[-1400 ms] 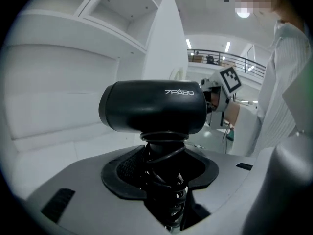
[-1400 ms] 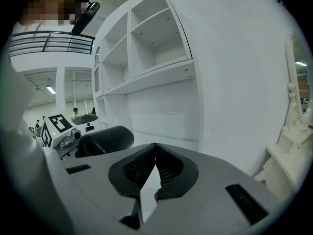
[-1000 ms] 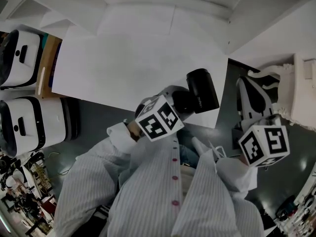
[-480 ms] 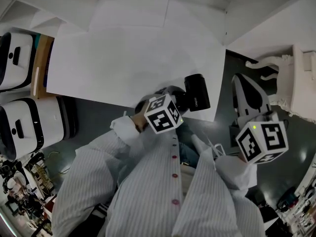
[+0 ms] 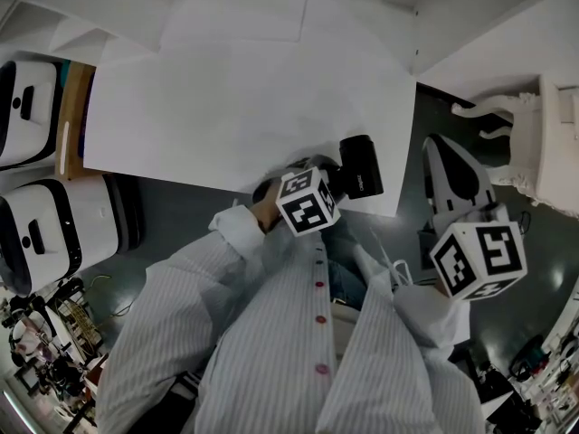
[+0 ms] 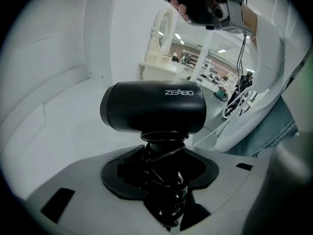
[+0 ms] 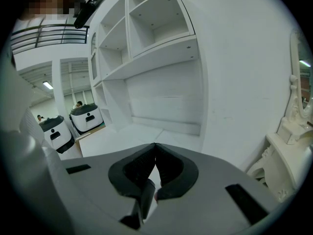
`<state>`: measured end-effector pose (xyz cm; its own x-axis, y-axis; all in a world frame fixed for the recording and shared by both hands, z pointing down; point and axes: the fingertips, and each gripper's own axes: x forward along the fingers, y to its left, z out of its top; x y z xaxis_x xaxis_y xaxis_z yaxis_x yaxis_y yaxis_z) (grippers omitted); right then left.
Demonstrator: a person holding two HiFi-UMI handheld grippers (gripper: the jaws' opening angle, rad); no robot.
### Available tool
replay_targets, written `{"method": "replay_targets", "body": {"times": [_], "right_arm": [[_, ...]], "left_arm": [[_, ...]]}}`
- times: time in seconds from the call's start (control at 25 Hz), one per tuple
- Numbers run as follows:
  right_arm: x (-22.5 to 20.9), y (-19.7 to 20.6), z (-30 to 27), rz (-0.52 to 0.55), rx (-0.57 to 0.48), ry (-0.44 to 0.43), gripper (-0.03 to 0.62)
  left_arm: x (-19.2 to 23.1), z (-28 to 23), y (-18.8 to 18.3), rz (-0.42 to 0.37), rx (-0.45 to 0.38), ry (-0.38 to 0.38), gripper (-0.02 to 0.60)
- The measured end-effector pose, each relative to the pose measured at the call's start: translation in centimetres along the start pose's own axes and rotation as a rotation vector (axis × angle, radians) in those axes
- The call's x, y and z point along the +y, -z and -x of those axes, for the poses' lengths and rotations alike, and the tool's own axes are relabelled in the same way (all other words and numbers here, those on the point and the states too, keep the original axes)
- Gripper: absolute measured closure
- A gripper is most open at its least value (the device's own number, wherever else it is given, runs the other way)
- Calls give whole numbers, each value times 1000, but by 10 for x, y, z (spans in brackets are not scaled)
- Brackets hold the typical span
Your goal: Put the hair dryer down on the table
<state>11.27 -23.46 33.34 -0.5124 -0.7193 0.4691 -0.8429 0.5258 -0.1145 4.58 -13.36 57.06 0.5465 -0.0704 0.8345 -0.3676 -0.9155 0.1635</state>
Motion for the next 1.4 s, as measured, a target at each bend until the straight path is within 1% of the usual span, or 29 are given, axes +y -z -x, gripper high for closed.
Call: {"method": "replay_targets", "body": {"times": [0.12,0.28,0.44,0.72,0.96,1.24,1.4], "right_arm": [[1,3,1,-2,9,6,583],[-2,7,2,-9,14,18,583],[-5,11,3,-16,22,28,583],[-7,14,1,-20,35,41,583],[-9,17,0,-28,44,50,583],[-12,16,-5,-28,49,55,583],[-13,17,-5,-26,49,55,583]], "left_arm": [[2,-5,6,6,27,6,380],[3,-11,12,-8,60,15,379],[1,-17,16,-9,76,31,379],[3,-26,19,13,110,63,377],[2,-26,18,23,115,86,376],[2,-27,19,33,134,100,373],[-1,-31,19,19,159,96,365]]}}
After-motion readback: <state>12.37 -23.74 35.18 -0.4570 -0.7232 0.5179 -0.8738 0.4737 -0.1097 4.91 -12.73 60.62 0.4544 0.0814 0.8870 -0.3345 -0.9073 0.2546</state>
